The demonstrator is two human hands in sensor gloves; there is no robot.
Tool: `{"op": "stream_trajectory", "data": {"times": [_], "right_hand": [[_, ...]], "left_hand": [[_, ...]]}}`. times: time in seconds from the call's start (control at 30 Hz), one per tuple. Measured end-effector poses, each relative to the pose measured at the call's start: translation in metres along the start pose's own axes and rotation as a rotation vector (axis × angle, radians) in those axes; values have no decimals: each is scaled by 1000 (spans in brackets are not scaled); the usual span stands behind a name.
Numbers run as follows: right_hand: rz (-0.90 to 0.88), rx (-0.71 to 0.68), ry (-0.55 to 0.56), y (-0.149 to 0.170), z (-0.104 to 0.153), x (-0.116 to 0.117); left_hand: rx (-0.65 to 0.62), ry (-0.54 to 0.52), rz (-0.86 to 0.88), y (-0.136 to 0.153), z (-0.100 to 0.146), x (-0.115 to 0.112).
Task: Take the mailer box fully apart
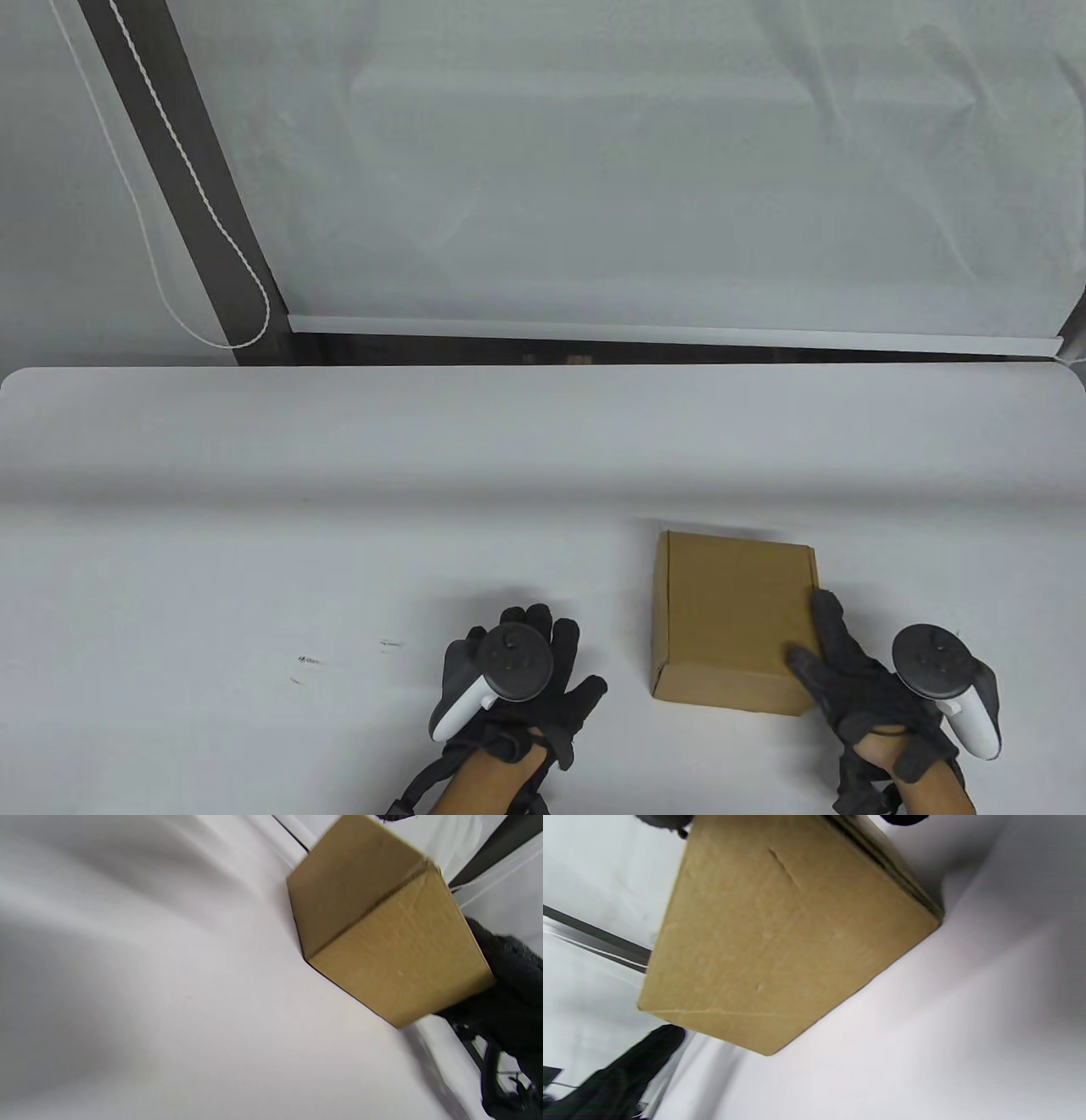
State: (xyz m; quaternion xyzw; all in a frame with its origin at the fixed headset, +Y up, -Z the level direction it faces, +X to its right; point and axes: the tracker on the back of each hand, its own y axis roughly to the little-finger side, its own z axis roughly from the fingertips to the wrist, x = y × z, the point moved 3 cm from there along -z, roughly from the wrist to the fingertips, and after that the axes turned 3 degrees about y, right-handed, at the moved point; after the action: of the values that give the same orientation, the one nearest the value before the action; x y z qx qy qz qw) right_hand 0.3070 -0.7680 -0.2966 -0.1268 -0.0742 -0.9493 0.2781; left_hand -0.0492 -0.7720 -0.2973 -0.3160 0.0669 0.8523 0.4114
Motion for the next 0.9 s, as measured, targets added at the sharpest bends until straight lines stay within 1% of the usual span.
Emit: {"op": "stream_trajectory", "data": {"times": [0.07, 0.17, 0.23, 0.3, 0.37, 0.4, 0.47, 0.53, 0.57, 0.63, 0.7, 0.8, 0.87, 0.9], "right_hand": [[-10, -20, -47, -4, -1, 8], [-35, -71, -164, -12, -3, 27], [-51, -89, -223, -16, -3, 36], [-44, -85, -213, -17, -3, 36], [-36, -117, -205, -19, -3, 34], [-56, -152, -216, -21, -3, 34], [-90, -220, -185, -28, -2, 30], [-80, -305, -74, -38, 0, 22], [-80, -362, -9, -44, 2, 17], [-122, -420, 37, -50, 5, 13], [-172, -450, 67, -54, 9, 13], [-201, -489, 133, -60, 13, 8], [-216, -490, 126, -61, 14, 6], [-225, -481, 119, -60, 14, 6]], "left_hand": [[-5, 49, 3, 0, -2, -6], [14, 155, 1, 2, -7, -18], [14, 193, -9, 0, -8, -22], [6, 155, -2, 0, -7, -18], [-15, 116, 21, -2, -5, -13], [-25, 87, 18, -3, -3, -10], [-84, 19, 22, -9, 0, -2], [-189, -94, 57, -17, 6, 10], [-269, -177, 89, -21, 11, 17], [-401, -301, 147, -27, 18, 27], [-510, -332, 226, -31, 22, 33], [-546, -372, 267, -29, 27, 39], [-571, -375, 273, -31, 29, 40], [-580, -396, 273, -32, 31, 41]]}}
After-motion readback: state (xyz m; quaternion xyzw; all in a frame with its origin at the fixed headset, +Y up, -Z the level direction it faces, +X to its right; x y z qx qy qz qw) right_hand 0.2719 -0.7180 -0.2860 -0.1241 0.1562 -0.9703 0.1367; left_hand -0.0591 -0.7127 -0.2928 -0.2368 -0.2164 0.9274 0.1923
